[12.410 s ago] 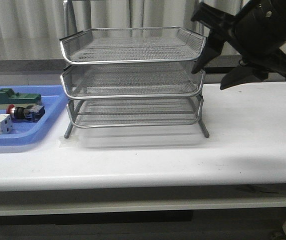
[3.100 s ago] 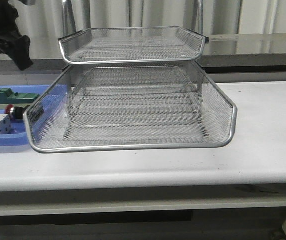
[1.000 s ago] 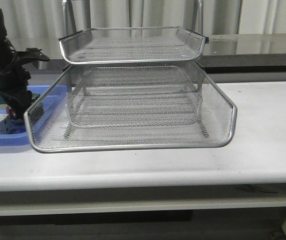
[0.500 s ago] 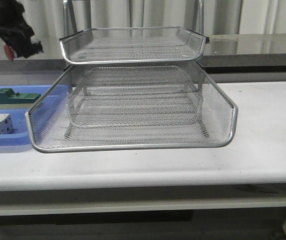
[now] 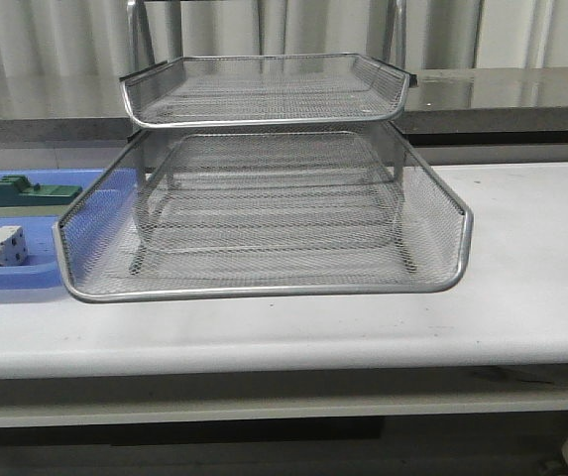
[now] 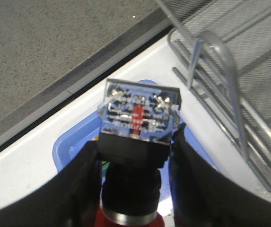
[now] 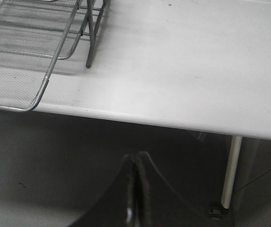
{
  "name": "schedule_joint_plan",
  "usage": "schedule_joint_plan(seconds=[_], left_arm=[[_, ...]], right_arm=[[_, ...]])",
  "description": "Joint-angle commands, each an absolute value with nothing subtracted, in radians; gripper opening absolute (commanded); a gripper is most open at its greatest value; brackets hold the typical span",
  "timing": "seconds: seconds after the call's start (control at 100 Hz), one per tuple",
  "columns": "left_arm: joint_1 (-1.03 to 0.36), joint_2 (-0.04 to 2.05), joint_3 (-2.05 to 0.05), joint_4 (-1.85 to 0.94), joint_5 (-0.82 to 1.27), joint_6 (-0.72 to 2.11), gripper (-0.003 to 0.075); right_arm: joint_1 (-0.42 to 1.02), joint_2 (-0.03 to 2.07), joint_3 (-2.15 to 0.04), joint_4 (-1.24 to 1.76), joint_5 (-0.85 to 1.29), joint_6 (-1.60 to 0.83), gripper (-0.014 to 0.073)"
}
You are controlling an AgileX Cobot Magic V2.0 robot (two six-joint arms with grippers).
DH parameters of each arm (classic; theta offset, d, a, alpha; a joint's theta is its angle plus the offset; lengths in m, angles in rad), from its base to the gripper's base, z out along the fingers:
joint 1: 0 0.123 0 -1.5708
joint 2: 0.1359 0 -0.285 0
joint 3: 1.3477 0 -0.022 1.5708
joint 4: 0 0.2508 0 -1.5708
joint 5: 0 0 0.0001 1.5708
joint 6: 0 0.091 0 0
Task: Place button on rack with both arms
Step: 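Lift the red push button up with the left gripper, then lower the button into the pulled-out middle tray and release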
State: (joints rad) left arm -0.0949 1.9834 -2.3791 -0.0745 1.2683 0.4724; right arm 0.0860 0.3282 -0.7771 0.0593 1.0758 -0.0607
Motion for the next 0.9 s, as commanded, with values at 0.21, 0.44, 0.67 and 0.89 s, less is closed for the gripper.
schedule_joint_plan(seconds=[0.21,0.44,0.67,0.89], left_arm=[[-0.244,1.663,-2.034,-0.086,1.267,0.462,-0.0013],[-0.417,1.582,-1.813,-0.095,1.255,0.462,-0.0013],[-0.549,1.642,-1.715,-0.095,1.176,0.462,-0.0013],[-0.585,1.751,-1.711,-0.095,1.062,0.462,-0.0013]], right_arm=[[0.082,0.336,-0.806,0.048,1.01,-0.07,-0.0071],[0.082,0.336,-0.806,0.048,1.01,-0.07,-0.0071],[0.082,0.336,-0.806,0.048,1.01,-0.07,-0.0071],[0.082,0.336,-0.806,0.048,1.01,-0.07,-0.0071]])
